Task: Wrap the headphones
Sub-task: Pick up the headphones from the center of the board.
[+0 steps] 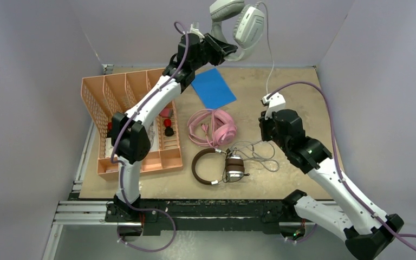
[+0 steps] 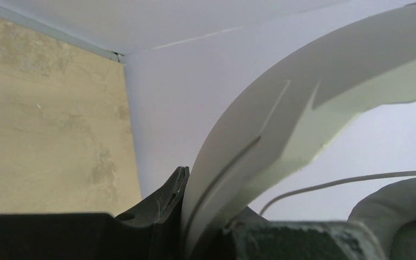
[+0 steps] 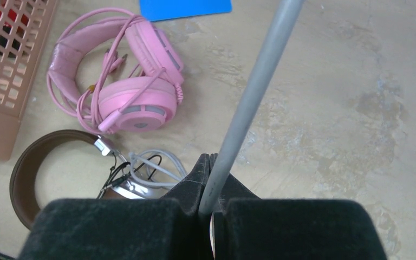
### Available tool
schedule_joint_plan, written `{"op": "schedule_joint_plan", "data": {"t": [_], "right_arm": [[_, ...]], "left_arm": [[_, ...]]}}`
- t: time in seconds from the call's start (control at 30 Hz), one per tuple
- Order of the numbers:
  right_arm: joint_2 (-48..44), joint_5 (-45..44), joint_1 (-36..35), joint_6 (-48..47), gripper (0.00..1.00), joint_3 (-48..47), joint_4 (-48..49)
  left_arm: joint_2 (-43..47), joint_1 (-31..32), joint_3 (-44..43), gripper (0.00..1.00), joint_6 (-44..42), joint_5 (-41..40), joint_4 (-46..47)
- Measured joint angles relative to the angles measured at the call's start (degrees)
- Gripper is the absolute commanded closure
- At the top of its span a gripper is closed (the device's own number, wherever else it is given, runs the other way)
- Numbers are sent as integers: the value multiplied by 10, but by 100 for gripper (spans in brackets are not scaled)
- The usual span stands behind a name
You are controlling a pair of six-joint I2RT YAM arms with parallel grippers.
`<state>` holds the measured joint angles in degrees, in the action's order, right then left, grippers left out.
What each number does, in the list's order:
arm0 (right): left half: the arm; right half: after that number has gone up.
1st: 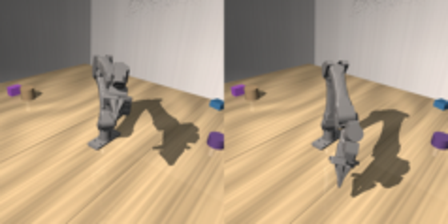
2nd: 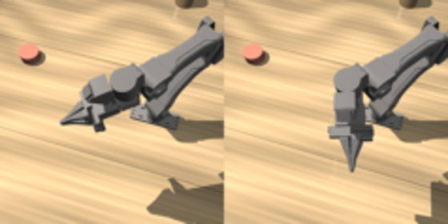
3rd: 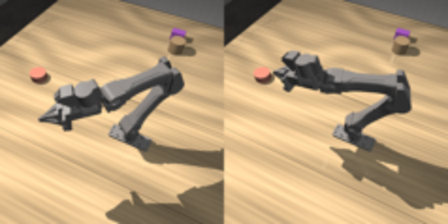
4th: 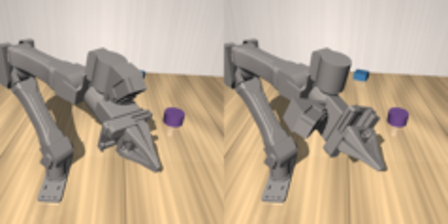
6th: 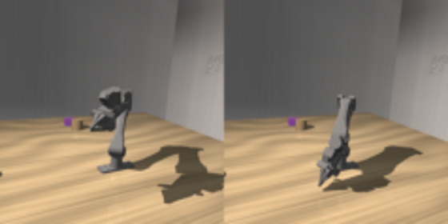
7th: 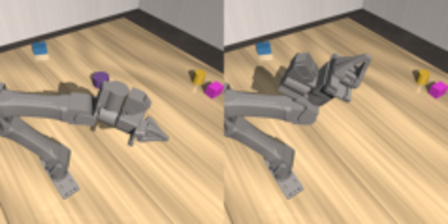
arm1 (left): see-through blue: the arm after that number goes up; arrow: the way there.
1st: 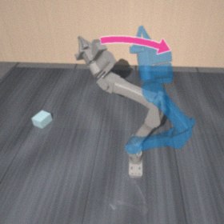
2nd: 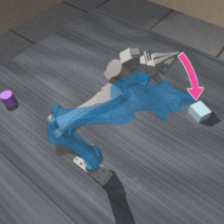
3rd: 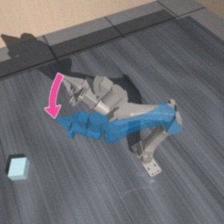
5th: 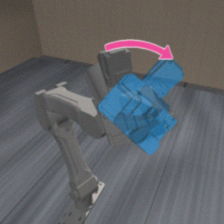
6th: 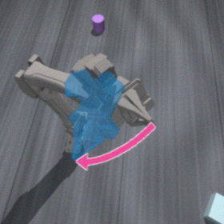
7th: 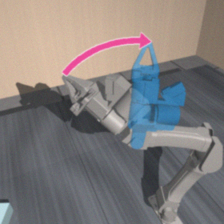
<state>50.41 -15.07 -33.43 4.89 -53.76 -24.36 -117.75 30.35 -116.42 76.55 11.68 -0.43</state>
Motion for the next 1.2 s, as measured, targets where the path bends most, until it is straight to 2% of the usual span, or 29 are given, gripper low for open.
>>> {"op": "schedule_joint_plan", "data": {"t": [0.07,0.17,0.2,0.27,0.33,0.47,0.57,0.67,0.8,1.0,1.07,1.13,1.2], "right_arm": [[0,-9,0,10,100,0,0],[6,-17,0,22,85,0,8],[11,-23,3,26,79,0,11],[34,-16,26,35,56,0,18],[67,16,80,47,41,0,26],[130,88,162,59,20,0,47],[144,146,166,61,9,1,77],[143,208,175,65,9,6,146],[148,278,231,96,12,6,225],[155,316,281,137,15,33,299],[144,329,292,151,22,67,316],[136,346,303,160,37,92,322],[136,365,315,171,47,105,330]], "left_arm": [[0,-2,5,100,4,22,7],[0,-2,13,100,3,49,13],[1,-2,17,100,1,56,13],[4,-2,26,100,-12,65,10],[10,-2,37,100,-28,70,0],[23,-2,48,100,-68,73,-46],[36,-2,59,100,-88,71,-71],[46,-2,65,100,-105,73,-88],[51,-2,65,100,-123,76,-104],[53,-2,65,100,-136,87,-120],[53,-2,65,100,-138,90,-122],[54,-2,65,100,-139,93,-123],[54,-2,65,100,-139,97,-124]]}}
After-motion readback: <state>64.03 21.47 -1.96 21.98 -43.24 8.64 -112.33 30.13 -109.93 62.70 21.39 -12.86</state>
